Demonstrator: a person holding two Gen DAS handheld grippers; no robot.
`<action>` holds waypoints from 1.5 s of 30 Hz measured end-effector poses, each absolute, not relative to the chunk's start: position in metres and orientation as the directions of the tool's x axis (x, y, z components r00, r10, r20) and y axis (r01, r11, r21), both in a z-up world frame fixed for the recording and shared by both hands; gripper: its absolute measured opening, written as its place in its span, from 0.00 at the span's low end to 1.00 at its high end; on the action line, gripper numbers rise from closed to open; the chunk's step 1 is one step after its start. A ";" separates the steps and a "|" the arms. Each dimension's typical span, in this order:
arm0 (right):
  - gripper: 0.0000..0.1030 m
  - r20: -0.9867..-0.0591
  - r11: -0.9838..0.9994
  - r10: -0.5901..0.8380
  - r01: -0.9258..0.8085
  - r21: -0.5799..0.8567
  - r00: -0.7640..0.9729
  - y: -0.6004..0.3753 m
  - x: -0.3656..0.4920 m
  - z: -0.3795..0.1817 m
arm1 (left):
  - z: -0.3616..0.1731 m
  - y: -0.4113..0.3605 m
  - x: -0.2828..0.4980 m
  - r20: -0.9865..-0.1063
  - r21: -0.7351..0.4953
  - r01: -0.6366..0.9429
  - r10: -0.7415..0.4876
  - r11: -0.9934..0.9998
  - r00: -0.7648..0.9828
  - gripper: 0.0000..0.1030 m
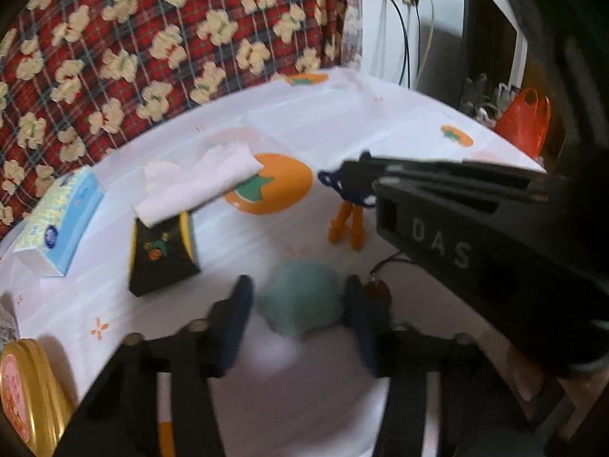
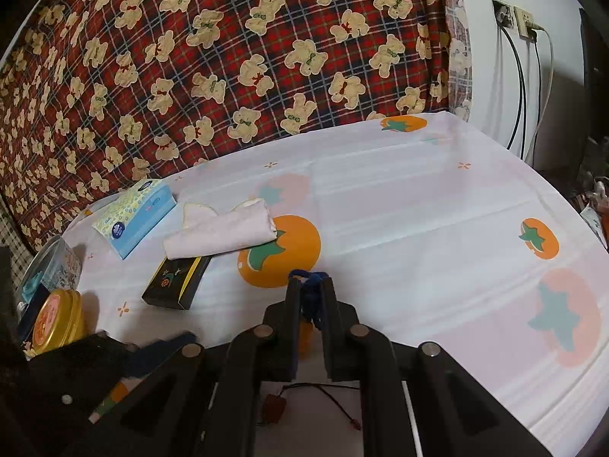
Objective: Organize soft objects
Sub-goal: 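Grasp the teal pompom ball with the left tool while the right tool holds the blue cord toy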
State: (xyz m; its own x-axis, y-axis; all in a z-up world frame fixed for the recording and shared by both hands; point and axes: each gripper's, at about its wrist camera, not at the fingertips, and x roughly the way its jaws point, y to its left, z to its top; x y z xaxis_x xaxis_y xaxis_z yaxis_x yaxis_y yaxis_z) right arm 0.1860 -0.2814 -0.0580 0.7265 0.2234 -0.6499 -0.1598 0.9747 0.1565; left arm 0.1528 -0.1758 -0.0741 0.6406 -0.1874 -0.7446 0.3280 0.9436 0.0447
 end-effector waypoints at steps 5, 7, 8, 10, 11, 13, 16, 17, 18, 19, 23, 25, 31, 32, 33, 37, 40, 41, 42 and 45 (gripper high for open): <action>0.10 -0.642 0.975 0.224 -0.158 0.158 0.733 -0.283 0.185 -0.057 | -0.079 -0.173 0.157 -0.770 -0.014 0.353 -0.235 0.936 0.593 0.30; 0.10 -0.636 0.974 0.224 -0.158 0.160 0.738 -0.284 0.184 -0.056 | -0.079 -0.171 0.157 -0.769 -0.028 0.357 -0.248 0.934 0.589 0.28; 0.10 -0.632 0.975 0.223 -0.157 0.159 0.742 -0.284 0.183 -0.056 | -0.079 -0.169 0.156 -0.764 -0.033 0.356 -0.253 0.934 0.593 0.28; 0.10 -0.624 0.975 0.222 -0.159 0.156 0.750 -0.284 0.181 -0.054 | -0.077 -0.165 0.154 -0.756 -0.038 0.350 -0.256 0.936 0.603 0.28; 0.10 -0.620 0.975 0.221 -0.162 0.150 0.753 -0.283 0.180 -0.053 | -0.075 -0.162 0.152 -0.746 -0.035 0.339 -0.251 0.940 0.617 0.28; 0.10 -0.616 0.976 0.217 -0.167 0.139 0.757 -0.280 0.179 -0.052 | -0.070 -0.156 0.148 -0.726 -0.013 0.319 -0.228 0.948 0.649 0.28; 0.10 -0.591 0.976 0.219 -0.184 0.119 0.776 -0.275 0.174 -0.048 | -0.064 -0.143 0.141 -0.686 0.028 0.270 -0.179 0.962 0.706 0.28; 0.10 -0.579 0.975 0.221 -0.191 0.114 0.785 -0.274 0.171 -0.047 | -0.061 -0.136 0.140 -0.672 0.032 0.248 -0.163 0.968 0.723 0.28; 0.10 -0.572 0.974 0.226 -0.198 0.113 0.788 -0.272 0.170 -0.046 | -0.060 -0.131 0.138 -0.660 0.038 0.230 -0.149 0.972 0.737 0.28; 0.10 -0.566 0.973 0.230 -0.203 0.111 0.792 -0.270 0.169 -0.045 | -0.058 -0.126 0.136 -0.646 0.048 0.214 -0.133 0.976 0.752 0.28; 0.10 -0.544 0.967 0.254 -0.230 0.112 0.800 -0.257 0.168 -0.044 | -0.053 -0.108 0.131 -0.604 0.070 0.159 -0.085 0.985 0.792 0.28; 0.10 -0.536 0.965 0.259 -0.240 0.107 0.803 -0.250 0.168 -0.043 | -0.053 -0.101 0.129 -0.592 0.079 0.140 -0.067 0.987 0.803 0.28; 0.10 -0.520 0.961 0.272 -0.258 0.101 0.810 -0.235 0.165 -0.042 | -0.049 -0.086 0.123 -0.561 0.085 0.092 -0.029 0.992 0.827 0.28; 0.10 -0.517 0.960 0.275 -0.261 0.102 0.810 -0.233 0.164 -0.042 | -0.049 -0.084 0.122 -0.556 0.086 0.085 -0.023 0.993 0.831 0.28; 0.10 -0.515 0.959 0.278 -0.264 0.102 0.811 -0.231 0.163 -0.042 | -0.048 -0.082 0.121 -0.551 0.087 0.079 -0.019 0.993 0.834 0.28; 0.10 -0.498 0.954 0.295 -0.281 0.104 0.816 -0.220 0.161 -0.041 | -0.045 -0.074 0.115 -0.531 0.085 0.049 0.004 0.995 0.847 0.28; 0.10 -0.489 0.951 0.303 -0.293 0.100 0.818 -0.212 0.158 -0.040 | -0.044 -0.067 0.112 -0.516 0.080 0.027 0.018 0.996 0.856 0.28; 0.10 -0.485 0.950 0.307 -0.297 0.098 0.819 -0.209 0.157 -0.040 | -0.043 -0.065 0.110 -0.510 0.078 0.019 0.024 0.997 0.860 0.28; 0.10 -0.482 0.948 0.310 -0.301 0.098 0.819 -0.206 0.156 -0.040 | -0.043 -0.063 0.109 -0.504 0.078 0.011 0.030 0.997 0.863 0.28; 0.10 -0.475 0.946 0.317 -0.308 0.099 0.821 -0.200 0.154 -0.040 | -0.042 -0.058 0.105 -0.489 0.075 -0.006 0.042 0.997 0.871 0.28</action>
State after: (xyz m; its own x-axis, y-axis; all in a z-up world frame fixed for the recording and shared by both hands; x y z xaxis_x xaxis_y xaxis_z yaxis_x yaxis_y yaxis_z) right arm 0.1544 -0.1997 -0.0399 0.8208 0.3169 -0.4753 -0.3082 0.9462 0.0987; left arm 0.1050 -0.0579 -0.0416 0.8711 0.0421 -0.4893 -0.0061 0.9972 0.0749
